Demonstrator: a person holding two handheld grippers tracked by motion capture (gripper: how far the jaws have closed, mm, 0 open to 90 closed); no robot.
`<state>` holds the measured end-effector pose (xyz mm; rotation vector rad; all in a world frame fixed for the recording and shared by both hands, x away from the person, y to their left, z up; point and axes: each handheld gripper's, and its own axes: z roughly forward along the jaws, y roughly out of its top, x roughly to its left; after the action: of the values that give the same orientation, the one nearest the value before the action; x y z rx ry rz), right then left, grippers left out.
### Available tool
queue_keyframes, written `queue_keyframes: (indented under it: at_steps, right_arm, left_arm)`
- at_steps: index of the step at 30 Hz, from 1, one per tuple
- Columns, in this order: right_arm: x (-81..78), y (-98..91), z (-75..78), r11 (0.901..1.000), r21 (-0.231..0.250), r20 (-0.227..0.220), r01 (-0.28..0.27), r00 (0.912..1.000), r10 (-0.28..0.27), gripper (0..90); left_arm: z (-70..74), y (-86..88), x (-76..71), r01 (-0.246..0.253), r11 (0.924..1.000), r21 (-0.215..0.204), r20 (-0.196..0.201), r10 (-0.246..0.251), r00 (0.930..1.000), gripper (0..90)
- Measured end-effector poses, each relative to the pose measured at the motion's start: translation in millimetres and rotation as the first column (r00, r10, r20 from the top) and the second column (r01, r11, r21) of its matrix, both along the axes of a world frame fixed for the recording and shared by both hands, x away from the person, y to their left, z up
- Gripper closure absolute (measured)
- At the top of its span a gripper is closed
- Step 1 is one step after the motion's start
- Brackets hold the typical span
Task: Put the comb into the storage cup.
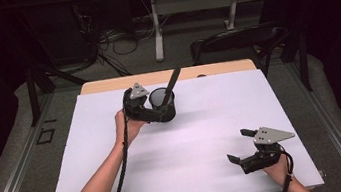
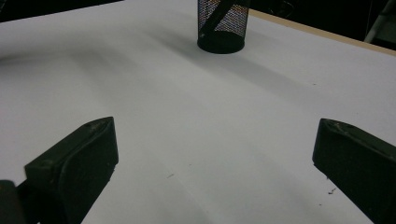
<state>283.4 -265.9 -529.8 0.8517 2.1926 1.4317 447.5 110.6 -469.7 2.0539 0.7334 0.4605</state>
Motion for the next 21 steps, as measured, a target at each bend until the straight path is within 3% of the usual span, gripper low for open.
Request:
queue_keyframes:
  at_steps: [12, 21]
  right_arm:
    - [0.4, -0.3, -0.2, 1.0000, 0.001, -0.004, 0.001, 1.0000, -0.001, 0.0]
    - [0.4, -0.5, -0.2, 1.0000, 0.003, -0.005, 0.002, 1.0000, -0.002, 0.0]
  left_arm:
    - [0.5, 11.5, -17.3, 0.025, 0.9976, 0.065, -0.058, -0.021, 0.9981, 0.0]
    - [-1.7, 21.2, -31.6, 0.031, 0.9965, 0.077, -0.090, -0.024, 0.9957, 0.1]
